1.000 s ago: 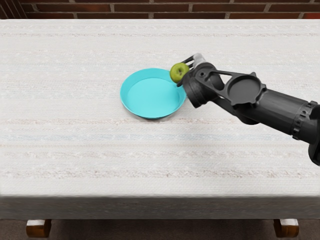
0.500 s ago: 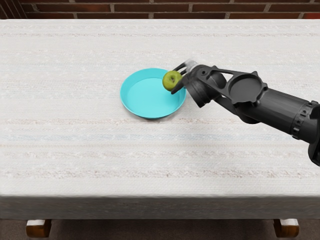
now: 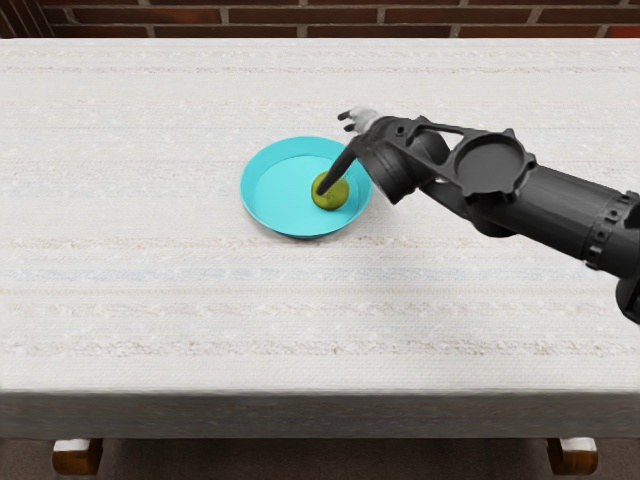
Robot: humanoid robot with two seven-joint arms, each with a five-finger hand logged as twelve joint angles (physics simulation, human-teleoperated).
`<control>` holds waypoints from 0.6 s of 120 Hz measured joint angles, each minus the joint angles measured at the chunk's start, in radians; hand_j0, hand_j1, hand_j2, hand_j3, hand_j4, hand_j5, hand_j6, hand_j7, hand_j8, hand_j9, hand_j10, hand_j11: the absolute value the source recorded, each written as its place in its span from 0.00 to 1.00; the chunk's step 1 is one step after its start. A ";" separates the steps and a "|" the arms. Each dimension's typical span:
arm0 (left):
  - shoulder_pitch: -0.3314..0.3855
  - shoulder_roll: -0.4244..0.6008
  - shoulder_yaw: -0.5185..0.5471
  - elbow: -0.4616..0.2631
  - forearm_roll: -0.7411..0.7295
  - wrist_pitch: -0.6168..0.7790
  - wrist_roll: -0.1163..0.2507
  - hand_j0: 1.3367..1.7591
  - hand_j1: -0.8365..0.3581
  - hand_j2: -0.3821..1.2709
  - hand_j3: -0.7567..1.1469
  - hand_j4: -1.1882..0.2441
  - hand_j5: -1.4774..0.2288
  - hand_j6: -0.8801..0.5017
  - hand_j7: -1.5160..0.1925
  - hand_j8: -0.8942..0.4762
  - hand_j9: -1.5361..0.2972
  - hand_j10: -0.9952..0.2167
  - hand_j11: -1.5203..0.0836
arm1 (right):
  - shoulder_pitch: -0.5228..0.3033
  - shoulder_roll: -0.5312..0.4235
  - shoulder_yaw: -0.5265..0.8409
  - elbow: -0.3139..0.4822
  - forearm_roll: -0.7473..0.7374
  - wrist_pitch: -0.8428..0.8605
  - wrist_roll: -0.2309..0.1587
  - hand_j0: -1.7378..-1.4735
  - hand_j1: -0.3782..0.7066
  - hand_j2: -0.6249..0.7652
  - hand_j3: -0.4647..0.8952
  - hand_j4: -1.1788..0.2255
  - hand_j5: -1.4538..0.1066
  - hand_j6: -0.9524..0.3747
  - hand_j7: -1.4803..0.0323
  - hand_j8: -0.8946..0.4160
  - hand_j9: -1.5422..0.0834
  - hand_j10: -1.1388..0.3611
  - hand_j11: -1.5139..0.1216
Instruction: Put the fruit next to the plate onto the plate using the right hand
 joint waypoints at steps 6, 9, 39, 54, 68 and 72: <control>0.000 0.000 0.000 0.000 0.000 0.000 0.000 0.76 0.75 0.26 0.40 0.66 0.68 0.46 0.70 0.47 0.67 0.62 0.75 | -0.011 -0.004 0.064 0.051 0.000 0.056 0.000 0.30 0.15 0.44 0.34 0.76 0.84 0.63 0.88 0.59 0.86 0.68 0.83; 0.000 0.000 0.000 0.000 0.000 0.000 0.000 0.76 0.75 0.26 0.40 0.66 0.68 0.46 0.70 0.47 0.67 0.62 0.75 | -0.022 -0.020 0.100 0.081 0.001 0.095 0.000 0.30 0.14 0.44 0.34 0.76 0.84 0.64 0.89 0.60 0.86 0.69 0.84; 0.000 0.000 0.000 0.000 0.000 0.000 0.000 0.76 0.75 0.26 0.40 0.66 0.68 0.46 0.70 0.47 0.67 0.62 0.75 | -0.224 -0.278 0.460 0.199 0.006 0.672 0.043 0.30 0.10 0.44 0.34 0.79 0.87 0.66 0.92 0.63 0.89 0.71 0.87; 0.000 0.000 0.000 0.000 0.000 0.000 0.000 0.76 0.75 0.26 0.40 0.66 0.68 0.46 0.70 0.47 0.67 0.62 0.75 | -0.316 -0.432 0.561 0.209 0.068 0.892 0.165 0.30 0.10 0.44 0.34 0.79 0.88 0.67 0.92 0.63 0.90 0.72 0.88; 0.000 0.000 0.000 0.000 0.000 0.000 0.000 0.76 0.75 0.26 0.40 0.66 0.68 0.46 0.70 0.47 0.67 0.62 0.75 | -0.401 -0.563 0.591 0.212 0.092 0.965 0.335 0.30 0.09 0.44 0.34 0.80 0.88 0.67 0.93 0.64 0.90 0.72 0.88; 0.000 0.000 0.000 0.000 0.000 0.000 0.000 0.76 0.75 0.26 0.40 0.66 0.68 0.46 0.70 0.47 0.67 0.62 0.75 | -0.423 -0.598 0.594 0.211 0.095 0.974 0.371 0.30 0.09 0.44 0.34 0.80 0.88 0.67 0.93 0.64 0.90 0.72 0.88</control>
